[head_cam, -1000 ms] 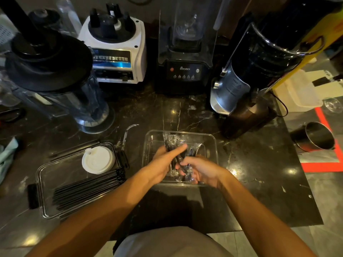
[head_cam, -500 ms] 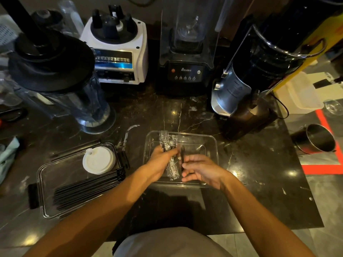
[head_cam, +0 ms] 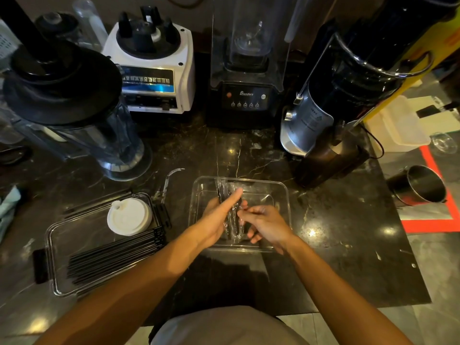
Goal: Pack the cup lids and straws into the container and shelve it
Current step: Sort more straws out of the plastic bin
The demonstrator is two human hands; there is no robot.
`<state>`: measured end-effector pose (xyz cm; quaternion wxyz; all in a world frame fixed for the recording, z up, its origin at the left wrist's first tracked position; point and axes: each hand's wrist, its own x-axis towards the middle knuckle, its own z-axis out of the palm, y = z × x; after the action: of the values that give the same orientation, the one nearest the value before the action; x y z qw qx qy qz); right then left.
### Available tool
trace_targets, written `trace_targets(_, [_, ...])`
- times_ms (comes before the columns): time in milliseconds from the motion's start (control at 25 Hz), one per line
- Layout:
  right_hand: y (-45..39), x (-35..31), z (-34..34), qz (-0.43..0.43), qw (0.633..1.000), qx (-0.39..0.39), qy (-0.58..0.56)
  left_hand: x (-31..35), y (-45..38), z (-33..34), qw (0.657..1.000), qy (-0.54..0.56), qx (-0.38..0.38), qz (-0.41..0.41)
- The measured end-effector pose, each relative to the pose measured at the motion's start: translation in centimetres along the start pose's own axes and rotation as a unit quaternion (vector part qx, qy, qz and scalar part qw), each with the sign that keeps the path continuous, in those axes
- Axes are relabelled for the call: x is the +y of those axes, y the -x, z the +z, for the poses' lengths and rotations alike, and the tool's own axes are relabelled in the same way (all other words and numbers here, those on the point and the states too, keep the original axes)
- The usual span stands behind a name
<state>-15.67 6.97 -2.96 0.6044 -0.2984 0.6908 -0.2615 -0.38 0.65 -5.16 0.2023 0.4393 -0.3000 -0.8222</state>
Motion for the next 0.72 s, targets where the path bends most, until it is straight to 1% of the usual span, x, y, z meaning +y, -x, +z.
trace_targets(80, [0.0,-0.3,-1.0,0.003,0.999,-0.014,0.039,-0.2,-0.6,-0.3,0.998,-0.043,0.035,0.028])
trace_targets(160, [-0.4,-0.9,-2.6,-0.01,0.998,0.019,0.063,-0.3,-1.1,-0.8,0.994,-0.081,0.056,0.043])
trace_targets(240, [-0.9,-1.3,-3.7,-0.048,0.995,0.062,0.061,-0.4,-1.1,-0.9,0.995,-0.085,0.033,0.03])
trace_targets(320, [-1.3,-1.8,-3.6,-0.114,0.987,0.07,0.085,-0.6,-0.9,-0.6,0.998,-0.063,0.004,-0.023])
trace_targets(400, [-1.5,-2.4,-2.9,-0.163,0.974,0.055,0.145,-0.8,-0.9,-0.2,0.996,-0.047,-0.021,-0.068])
trace_targets(480, [-2.0,-2.9,-2.1,-0.172,0.966,0.03,0.188,-0.6,-1.0,0.0,0.993,-0.055,-0.041,-0.098])
trace_targets(640, [-3.1,-2.3,-1.4,-0.131,0.969,-0.037,0.205,-0.2,-0.8,-0.3,0.983,-0.097,-0.08,-0.137])
trace_targets(720, [-3.0,-2.2,-1.7,-0.124,0.967,-0.04,0.218,-0.4,-0.7,-0.7,0.973,-0.139,-0.095,-0.156])
